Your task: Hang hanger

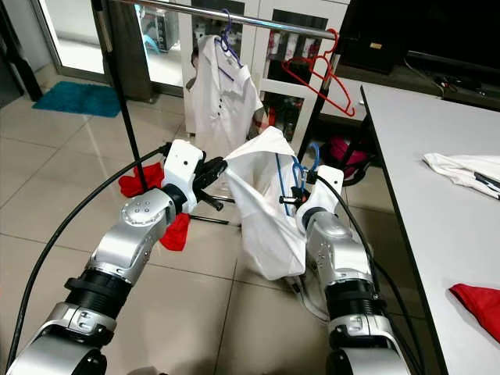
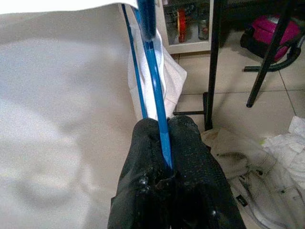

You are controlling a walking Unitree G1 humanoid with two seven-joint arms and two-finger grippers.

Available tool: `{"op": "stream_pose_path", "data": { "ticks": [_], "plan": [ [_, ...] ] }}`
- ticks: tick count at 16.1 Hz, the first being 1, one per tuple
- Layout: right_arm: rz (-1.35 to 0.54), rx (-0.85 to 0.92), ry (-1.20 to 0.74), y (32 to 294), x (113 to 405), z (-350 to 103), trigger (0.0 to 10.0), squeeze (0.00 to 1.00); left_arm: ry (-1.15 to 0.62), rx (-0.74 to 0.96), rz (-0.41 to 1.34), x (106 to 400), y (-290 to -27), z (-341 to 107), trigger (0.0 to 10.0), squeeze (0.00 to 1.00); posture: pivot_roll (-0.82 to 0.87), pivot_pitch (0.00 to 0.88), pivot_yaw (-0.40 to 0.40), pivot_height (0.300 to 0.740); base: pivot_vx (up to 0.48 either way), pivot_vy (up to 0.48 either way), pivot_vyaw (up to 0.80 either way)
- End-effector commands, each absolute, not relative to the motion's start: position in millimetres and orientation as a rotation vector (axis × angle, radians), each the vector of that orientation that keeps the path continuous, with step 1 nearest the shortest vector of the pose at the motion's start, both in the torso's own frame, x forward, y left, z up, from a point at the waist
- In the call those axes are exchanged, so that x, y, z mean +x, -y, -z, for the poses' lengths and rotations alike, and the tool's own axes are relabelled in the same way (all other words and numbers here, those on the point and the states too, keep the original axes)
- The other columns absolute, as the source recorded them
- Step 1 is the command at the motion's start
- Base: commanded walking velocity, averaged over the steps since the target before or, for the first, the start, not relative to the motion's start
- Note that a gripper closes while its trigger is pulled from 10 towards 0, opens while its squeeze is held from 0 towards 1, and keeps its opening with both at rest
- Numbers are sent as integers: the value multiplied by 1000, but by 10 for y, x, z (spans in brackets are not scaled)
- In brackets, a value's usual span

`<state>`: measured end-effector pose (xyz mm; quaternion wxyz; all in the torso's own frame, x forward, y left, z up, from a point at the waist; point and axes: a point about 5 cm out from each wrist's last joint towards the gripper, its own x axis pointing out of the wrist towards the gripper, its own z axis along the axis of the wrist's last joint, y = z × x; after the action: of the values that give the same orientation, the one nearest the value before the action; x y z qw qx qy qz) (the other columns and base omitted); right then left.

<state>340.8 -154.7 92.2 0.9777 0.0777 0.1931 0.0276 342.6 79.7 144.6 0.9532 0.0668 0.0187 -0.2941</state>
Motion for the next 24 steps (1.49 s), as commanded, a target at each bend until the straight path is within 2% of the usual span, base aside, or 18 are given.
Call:
{"op": "stream_pose_path", "data": {
  "ticks": [1,4,7,8,9,10,11,18,20,22,24],
  "plan": [
    [-57,183,-328,1575,3471,-1047,10000,0,-36,139,613,3416,-759,-1467,0,0,-73,0,-115,740,0,0,0],
    [-163,138,-316,1428,3471,-1090,10000,0,-37,141,604,3430,-770,-1471,0,0,-72,0,-116,740,0,0,0],
    [-148,150,-293,1416,3499,-1129,10000,0,-49,145,604,3439,-775,-1470,0,0,-72,0,-114,740,0,0,0],
    [-151,148,-288,1425,3508,-1146,10000,0,-72,154,593,3443,-783,-1443,2157,0,-72,0,-113,740,0,0,0],
    [-153,148,-283,1431,3513,-1161,10000,0,-87,141,594,3441,-787,-1423,10000,0,-74,0,-112,740,0,0,0],
    [-155,148,-277,1437,3518,-1178,10000,0,-101,112,597,3436,-790,-1410,10000,361,-74,0,-111,740,0,0,0],
    [-155,148,-274,1436,3520,-1183,10000,0,-94,99,594,3439,-793,-1425,10000,1000,-74,0,-111,740,0,0,0],
    [-186,142,-263,1391,3519,-1206,10000,0,-94,99,610,3441,-802,-1446,10000,1000,-70,0,-111,740,0,0,0],
    [-299,62,-229,1404,3531,-1298,10000,0,-71,143,595,3467,-962,-1496,10000,1000,-60,0,-114,740,0,0,0],
    [-534,-40,-197,1439,3486,-1457,10000,0,-20,199,644,3411,-1293,-1598,10000,1000,-55,0,-113,740,0,0,0],
    [-665,-89,-177,1493,3443,-1566,10000,0,-14,259,689,3320,-1549,-1646,10000,1000,-49,0,-112,740,0,0,0]
  ]
}}
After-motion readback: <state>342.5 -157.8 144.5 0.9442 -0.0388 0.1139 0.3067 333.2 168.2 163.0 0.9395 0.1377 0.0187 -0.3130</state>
